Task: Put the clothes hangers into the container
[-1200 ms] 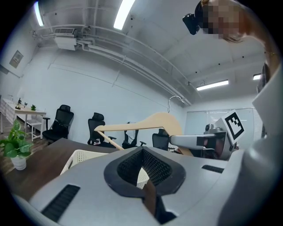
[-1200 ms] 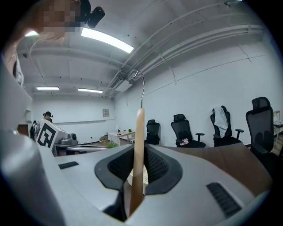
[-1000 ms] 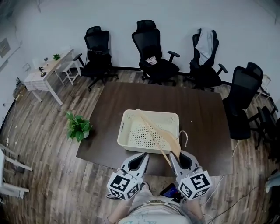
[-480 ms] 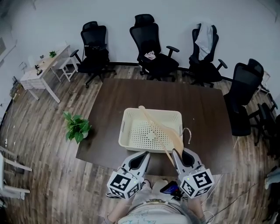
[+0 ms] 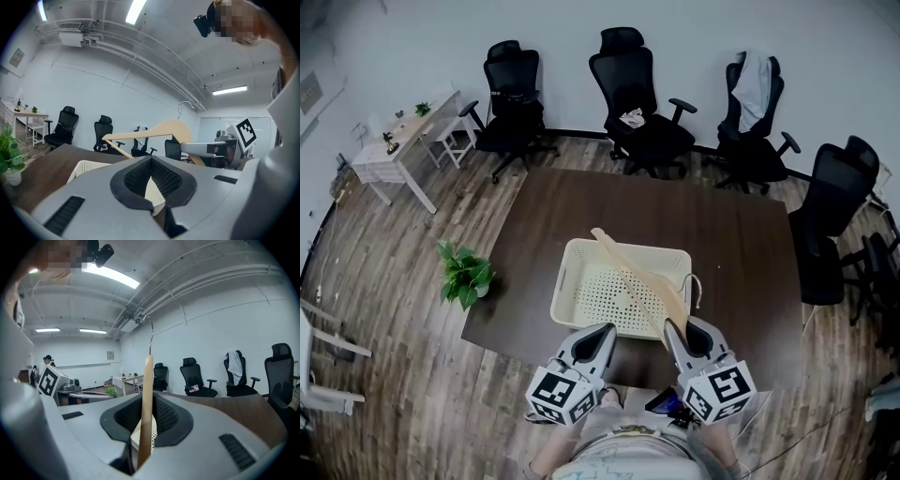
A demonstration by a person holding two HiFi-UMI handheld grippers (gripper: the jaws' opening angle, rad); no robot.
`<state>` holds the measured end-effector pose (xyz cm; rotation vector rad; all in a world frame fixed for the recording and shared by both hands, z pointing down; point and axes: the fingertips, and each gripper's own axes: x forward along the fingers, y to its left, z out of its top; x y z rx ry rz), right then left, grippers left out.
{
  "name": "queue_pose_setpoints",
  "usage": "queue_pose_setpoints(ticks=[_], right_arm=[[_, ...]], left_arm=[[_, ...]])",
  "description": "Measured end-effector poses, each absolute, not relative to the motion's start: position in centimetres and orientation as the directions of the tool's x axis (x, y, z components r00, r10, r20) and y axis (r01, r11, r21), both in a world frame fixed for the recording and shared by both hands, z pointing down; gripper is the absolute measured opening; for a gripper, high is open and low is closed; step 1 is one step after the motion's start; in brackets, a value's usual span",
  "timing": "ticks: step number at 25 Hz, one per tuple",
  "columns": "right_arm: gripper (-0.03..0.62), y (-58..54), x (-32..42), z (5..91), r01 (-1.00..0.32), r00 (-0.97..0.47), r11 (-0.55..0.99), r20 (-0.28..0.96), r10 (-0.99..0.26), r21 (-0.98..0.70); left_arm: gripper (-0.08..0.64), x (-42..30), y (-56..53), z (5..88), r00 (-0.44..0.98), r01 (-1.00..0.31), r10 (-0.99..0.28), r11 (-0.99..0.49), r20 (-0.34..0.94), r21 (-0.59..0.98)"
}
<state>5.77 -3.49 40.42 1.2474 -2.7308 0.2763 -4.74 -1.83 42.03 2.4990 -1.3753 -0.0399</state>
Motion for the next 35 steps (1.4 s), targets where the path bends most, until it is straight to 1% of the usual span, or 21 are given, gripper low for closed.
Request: queue_pose_setpoints(ticks=[15, 22, 35], right_arm=[[0.060, -8.1, 9.4, 40.9, -0.715, -0.695, 0.689, 0.215, -0.686, -0.118], [0.060, -8.5, 10.6, 41.2, -0.694, -0.717, 0.710, 0.203, -0.667, -0.121], [0.060, -9.9, 12.6, 41.8, -0.735, -0.676, 0.665, 0.218, -0.704, -0.133]], left_arm=[[0.011, -0.3, -6.6, 41.4, 0.513, -0.839, -0.850, -0.466, 0.119, 0.282], [0.011, 1.7, -7.2, 41.7, 0.505, -0.845, -0.854, -0.461, 0.122, 0.273], [0.011, 4.5, -9.3, 42.2, 0.584, -0.801, -0.798, -0.537, 0.149, 0.266]])
